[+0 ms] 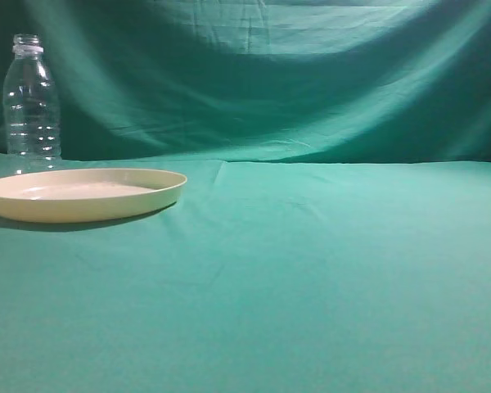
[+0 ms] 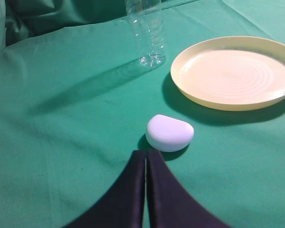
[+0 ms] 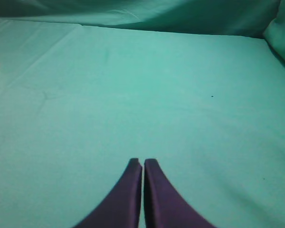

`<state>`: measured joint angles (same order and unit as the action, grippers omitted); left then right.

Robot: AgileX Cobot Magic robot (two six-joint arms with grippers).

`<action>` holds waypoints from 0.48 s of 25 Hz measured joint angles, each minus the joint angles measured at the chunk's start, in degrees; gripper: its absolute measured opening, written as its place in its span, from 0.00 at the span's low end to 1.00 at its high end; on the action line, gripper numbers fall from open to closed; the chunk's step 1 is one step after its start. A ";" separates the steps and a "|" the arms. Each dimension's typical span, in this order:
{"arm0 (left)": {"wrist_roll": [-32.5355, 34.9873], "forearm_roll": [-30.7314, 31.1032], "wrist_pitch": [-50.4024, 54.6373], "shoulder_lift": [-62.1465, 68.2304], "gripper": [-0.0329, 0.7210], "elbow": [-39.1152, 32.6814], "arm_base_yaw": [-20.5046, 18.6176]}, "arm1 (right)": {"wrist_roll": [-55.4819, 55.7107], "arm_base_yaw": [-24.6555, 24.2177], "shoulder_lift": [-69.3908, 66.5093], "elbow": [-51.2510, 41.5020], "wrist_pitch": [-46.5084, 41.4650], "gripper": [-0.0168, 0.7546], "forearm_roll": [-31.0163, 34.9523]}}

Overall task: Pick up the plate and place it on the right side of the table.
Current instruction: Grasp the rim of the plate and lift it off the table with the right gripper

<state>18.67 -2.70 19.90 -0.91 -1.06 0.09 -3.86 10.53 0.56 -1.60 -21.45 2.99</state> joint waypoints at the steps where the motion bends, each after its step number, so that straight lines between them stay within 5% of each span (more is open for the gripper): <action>1: 0.00 0.00 0.00 0.00 0.04 0.00 0.00 | 0.00 0.00 0.00 0.00 0.00 0.02 0.00; 5: 0.00 0.00 0.00 0.00 0.04 0.00 0.00 | 0.26 0.00 0.00 -0.09 2.88 0.02 -0.60; 12: 0.00 0.00 0.00 0.00 0.04 0.00 0.00 | 5.13 0.00 0.00 -0.09 25.59 0.02 4.34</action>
<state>18.67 -2.70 19.90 -0.91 -1.06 0.09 1.27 10.53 0.56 -1.69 4.14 7.33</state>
